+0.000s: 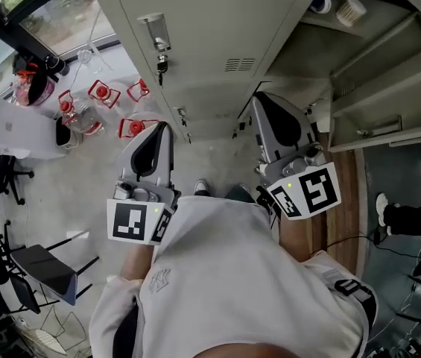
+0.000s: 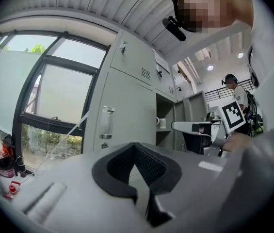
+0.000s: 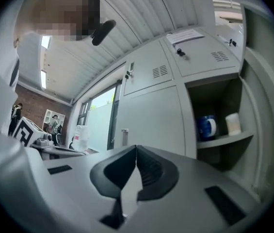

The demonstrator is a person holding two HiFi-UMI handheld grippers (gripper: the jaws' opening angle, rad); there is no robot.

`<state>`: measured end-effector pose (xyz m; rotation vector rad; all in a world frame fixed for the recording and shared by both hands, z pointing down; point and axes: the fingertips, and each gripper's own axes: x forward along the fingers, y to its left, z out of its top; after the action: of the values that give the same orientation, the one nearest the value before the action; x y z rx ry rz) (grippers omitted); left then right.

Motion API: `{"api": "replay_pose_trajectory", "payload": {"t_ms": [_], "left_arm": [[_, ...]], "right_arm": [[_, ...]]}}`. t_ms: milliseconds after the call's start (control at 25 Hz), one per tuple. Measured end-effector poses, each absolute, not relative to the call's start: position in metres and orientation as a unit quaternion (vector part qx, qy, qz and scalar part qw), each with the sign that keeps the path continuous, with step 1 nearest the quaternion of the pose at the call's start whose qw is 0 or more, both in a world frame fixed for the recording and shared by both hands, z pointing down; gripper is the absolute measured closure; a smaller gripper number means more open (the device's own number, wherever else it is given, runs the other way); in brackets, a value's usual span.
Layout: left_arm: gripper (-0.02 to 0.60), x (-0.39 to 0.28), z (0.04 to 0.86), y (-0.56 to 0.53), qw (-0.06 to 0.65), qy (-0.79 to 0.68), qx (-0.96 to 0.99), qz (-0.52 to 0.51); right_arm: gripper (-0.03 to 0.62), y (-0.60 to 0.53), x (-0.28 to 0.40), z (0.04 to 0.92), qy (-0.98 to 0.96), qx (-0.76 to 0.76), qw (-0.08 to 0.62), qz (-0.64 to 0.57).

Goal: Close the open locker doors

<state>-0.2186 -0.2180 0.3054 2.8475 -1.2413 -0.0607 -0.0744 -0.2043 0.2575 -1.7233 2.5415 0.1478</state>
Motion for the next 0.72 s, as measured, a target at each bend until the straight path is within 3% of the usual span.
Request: {"api": "replay_pose_trajectory", "payload": {"t_ms": [720], "left_arm": [[0.580,0.001,0.297,-0.135,0.031,-0.371,0.928,-0.030]], "right_arm": [[0.582,-0.116,0.075,0.249,0.858,-0.510,0.008,0.064]]}}
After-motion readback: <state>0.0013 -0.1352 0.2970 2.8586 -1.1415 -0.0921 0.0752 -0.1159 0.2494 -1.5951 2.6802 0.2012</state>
